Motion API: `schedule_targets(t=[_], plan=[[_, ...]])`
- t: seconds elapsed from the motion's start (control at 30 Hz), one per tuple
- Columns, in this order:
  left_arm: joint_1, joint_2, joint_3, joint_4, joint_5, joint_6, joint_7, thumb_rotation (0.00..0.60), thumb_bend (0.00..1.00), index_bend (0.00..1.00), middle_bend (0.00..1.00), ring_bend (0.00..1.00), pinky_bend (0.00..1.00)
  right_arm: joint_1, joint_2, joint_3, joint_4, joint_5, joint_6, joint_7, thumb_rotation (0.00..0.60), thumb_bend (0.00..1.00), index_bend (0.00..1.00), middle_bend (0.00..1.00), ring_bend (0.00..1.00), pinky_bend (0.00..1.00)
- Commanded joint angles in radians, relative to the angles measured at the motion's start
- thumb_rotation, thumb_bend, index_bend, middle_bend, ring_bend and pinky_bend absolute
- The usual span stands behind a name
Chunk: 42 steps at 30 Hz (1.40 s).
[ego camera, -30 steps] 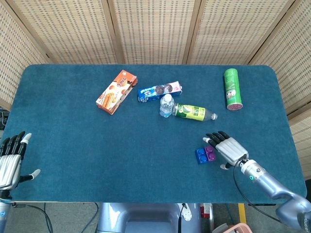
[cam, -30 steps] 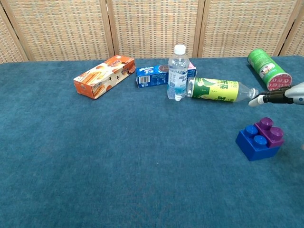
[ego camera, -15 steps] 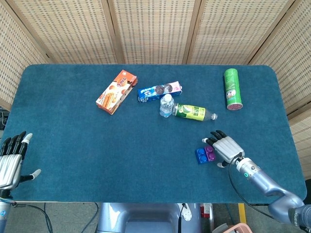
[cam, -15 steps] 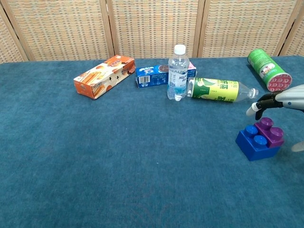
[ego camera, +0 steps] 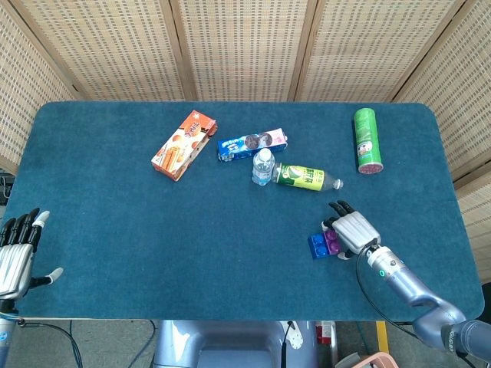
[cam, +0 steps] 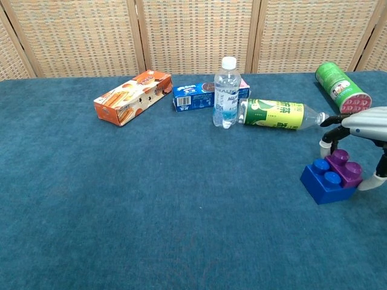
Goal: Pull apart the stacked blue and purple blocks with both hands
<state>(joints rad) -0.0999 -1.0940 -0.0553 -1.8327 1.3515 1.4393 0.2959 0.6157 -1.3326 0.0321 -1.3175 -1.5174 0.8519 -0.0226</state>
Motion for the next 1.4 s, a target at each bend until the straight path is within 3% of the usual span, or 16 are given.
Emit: schedule_targets(t=[0.03,0.17,0.43,0.6,0.77,1.07,1.4], plan=[[-0.001,-0.001,0.0,0.001,-0.002,-0.001,0.001,0.6,0.0,0.0,0.0,0.0,0.0,-0.006,-0.019,-0.005,0.023,-0.022,0.04,0.033,0.6,0.05,0.47,0.5,0.04,0.0],[-0.003,-0.003,0.001,0.001,-0.005,-0.004,0.005,0.6,0.0,0.0,0.0,0.0,0.0,-0.011,-0.021,-0.008,0.032,-0.056,0.096,0.076,0.6,0.11,0.54,0.57,0.1,0.0],[-0.015,0.001,-0.002,-0.001,-0.012,-0.024,-0.002,0.6,0.0,0.0,0.0,0.0,0.0,0.0,0.018,0.014,-0.031,-0.061,0.143,0.175,0.6,0.17,0.56,0.58,0.11,0.0],[-0.061,-0.002,-0.025,0.031,-0.01,-0.08,-0.038,0.6,0.0,0.0,0.0,0.0,0.0,0.025,0.036,0.058,-0.102,-0.008,0.116,0.246,0.6,0.17,0.56,0.59,0.12,0.0],[-0.177,-0.035,-0.077,0.093,-0.002,-0.22,-0.142,0.6,0.0,0.0,0.0,0.0,0.0,0.082,0.02,0.139,-0.191,0.095,0.052,0.282,0.6,0.17,0.57,0.59,0.12,0.0],[-0.341,-0.113,-0.146,0.129,-0.008,-0.381,-0.245,0.6,0.0,0.0,0.0,0.0,0.01,0.162,-0.031,0.223,-0.315,0.26,-0.005,0.156,0.6,0.18,0.57,0.59,0.12,0.0],[-0.49,-0.153,-0.207,0.023,-0.183,-0.529,-0.175,0.6,0.0,0.0,0.0,0.0,0.01,0.249,-0.159,0.289,-0.32,0.587,0.052,-0.102,0.6,0.2,0.57,0.6,0.12,0.0]])
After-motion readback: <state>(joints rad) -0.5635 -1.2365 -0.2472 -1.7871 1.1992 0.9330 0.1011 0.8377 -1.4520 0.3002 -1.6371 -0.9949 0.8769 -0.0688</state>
